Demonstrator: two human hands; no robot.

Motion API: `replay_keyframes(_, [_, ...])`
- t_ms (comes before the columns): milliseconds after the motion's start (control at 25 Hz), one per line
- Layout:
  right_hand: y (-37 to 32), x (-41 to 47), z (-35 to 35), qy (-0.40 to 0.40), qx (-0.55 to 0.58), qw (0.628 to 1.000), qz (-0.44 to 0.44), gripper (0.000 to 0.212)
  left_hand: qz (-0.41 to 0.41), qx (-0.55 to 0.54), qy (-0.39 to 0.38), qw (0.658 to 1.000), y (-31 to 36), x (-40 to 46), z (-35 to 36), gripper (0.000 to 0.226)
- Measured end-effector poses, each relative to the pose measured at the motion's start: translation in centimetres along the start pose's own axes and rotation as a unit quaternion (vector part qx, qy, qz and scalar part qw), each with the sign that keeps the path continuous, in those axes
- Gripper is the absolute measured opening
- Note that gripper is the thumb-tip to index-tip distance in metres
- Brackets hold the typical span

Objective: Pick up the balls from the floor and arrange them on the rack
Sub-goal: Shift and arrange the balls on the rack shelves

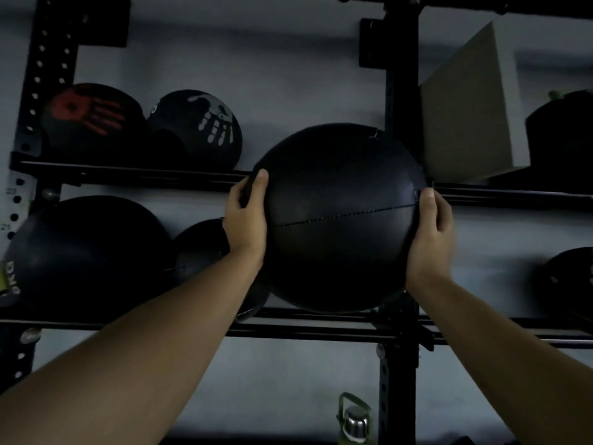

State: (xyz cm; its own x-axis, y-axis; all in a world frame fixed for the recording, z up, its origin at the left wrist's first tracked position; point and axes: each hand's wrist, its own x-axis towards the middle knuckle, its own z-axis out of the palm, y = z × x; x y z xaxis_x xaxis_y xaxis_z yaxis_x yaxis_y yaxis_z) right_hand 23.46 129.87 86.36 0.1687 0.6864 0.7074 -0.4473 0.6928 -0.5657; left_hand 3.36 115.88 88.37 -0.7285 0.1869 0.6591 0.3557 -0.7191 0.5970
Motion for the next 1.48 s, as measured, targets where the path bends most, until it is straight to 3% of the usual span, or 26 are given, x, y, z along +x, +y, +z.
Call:
replay_keyframes(120, [2.8, 1.0, -0.5, -0.003, -0.015, 1.000, 0.004, 0.078, -0.020, 0.007, 0.013, 1.000, -3.1, -0.2, 0.7, 0.076])
replay_keyframes(440, [14.7, 4.6, -0.5, -0.003, -0.018, 0.998, 0.057, 0.063, -0.064, 0.034, 0.015, 0.997, -14.1, 2.5, 3.4, 0.064])
replay_keyframes(600, [20.6, 6.3, 0.4, -0.024, -0.053, 0.995, 0.075, 0.069, -0.076, 0.066, 0.009, 0.995, -19.4, 4.3, 3.8, 0.060])
replay_keyframes(680, [23.5, 6.3, 0.8, -0.026, -0.079, 0.995, 0.060, 0.059, -0.062, 0.098, 0.015, 0.993, -21.4, 5.1, 4.3, 0.061])
replay_keyframes(760, [25.4, 6.4, 1.3, -0.013, -0.090, 0.995, 0.032, 0.062, -0.053, 0.116, 0.028, 0.991, -22.8, 5.9, 4.7, 0.067])
replay_keyframes(880, [25.9, 6.9, 1.2, -0.016, -0.118, 0.993, 0.026, 0.068, -0.054, 0.141, 0.029, 0.988, -23.1, 6.3, 4.9, 0.073])
replay_keyframes(1120, [24.5, 7.5, -1.2, -0.116, -0.164, 0.979, 0.046, 0.055, -0.038, 0.190, -0.006, 0.981, -21.8, 5.0, 4.1, 0.079])
replay_keyframes(1280, [21.7, 7.8, -0.6, -0.138, -0.194, 0.970, 0.041, 0.055, -0.033, 0.297, -0.004, 0.954, -20.8, 4.3, 4.3, 0.073])
replay_keyframes(1400, [18.8, 7.5, 0.5, -0.173, -0.268, 0.948, 0.019, 0.070, -0.029, 0.315, -0.060, 0.947, -19.1, 4.2, 3.7, 0.064])
replay_keyframes(1480, [16.8, 7.6, 0.6, -0.183, -0.336, 0.923, 0.043, 0.070, 0.017, 0.346, -0.117, 0.931, -17.8, 3.9, 3.0, 0.059])
